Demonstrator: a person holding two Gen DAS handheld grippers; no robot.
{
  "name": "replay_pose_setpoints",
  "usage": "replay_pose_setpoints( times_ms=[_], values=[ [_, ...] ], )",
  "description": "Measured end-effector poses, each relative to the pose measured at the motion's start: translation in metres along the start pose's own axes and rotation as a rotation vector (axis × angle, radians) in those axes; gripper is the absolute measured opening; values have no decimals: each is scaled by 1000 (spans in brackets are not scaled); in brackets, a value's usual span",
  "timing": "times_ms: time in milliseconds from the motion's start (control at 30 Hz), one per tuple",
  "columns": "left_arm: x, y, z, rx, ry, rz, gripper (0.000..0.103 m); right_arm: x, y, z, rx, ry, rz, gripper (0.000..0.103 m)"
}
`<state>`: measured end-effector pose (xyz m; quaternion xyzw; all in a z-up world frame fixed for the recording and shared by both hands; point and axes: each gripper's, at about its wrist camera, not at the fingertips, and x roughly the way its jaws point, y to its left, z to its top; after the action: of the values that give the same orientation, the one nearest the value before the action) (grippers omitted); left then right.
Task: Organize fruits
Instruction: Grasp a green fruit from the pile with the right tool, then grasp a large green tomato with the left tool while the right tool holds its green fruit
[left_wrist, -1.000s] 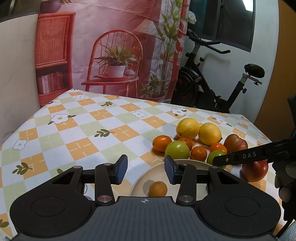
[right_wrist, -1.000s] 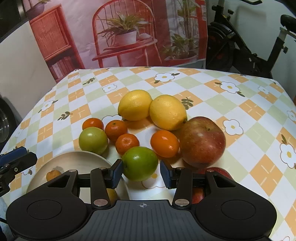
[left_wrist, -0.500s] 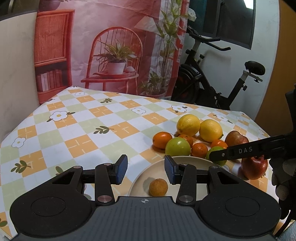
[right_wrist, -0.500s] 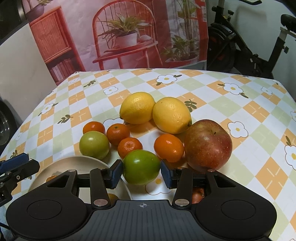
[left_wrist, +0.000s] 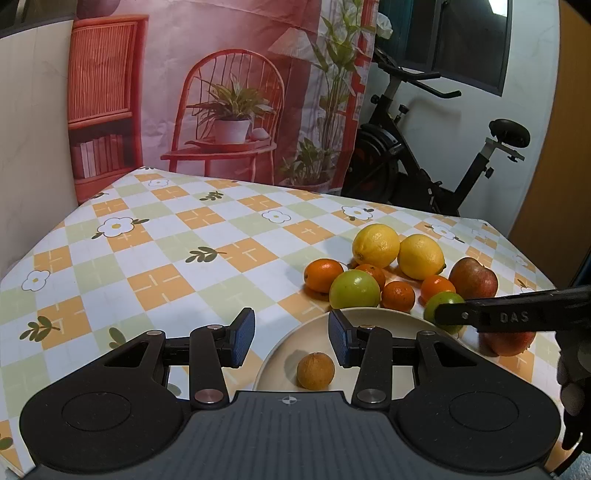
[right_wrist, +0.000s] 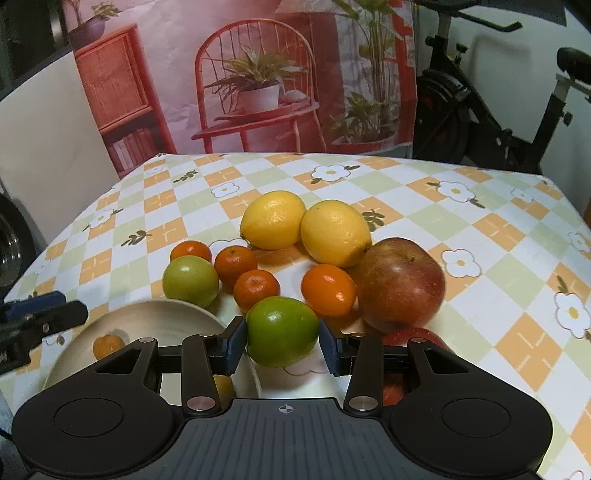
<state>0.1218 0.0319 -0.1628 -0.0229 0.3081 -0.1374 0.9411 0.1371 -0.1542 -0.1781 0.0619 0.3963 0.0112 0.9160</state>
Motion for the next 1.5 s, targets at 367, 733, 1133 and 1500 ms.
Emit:
replay_pose_setpoints(
  times_ms=[367,733,1133,1500],
  values=[
    [1,-4,-1,14,12,-8,46,-6,1,-8,-39,-6,-16,39],
    [2,-5,-2,19,19,-15,46,-1,3,-5,-48,-8,-25,41],
    [6,-6,0,15,31,-27,46,2,1,-5,-38,-33,-9,38],
    [35,-6,25,-8,80,-62,46,-15,-2,-6,-48,-117,12,38]
  ],
)
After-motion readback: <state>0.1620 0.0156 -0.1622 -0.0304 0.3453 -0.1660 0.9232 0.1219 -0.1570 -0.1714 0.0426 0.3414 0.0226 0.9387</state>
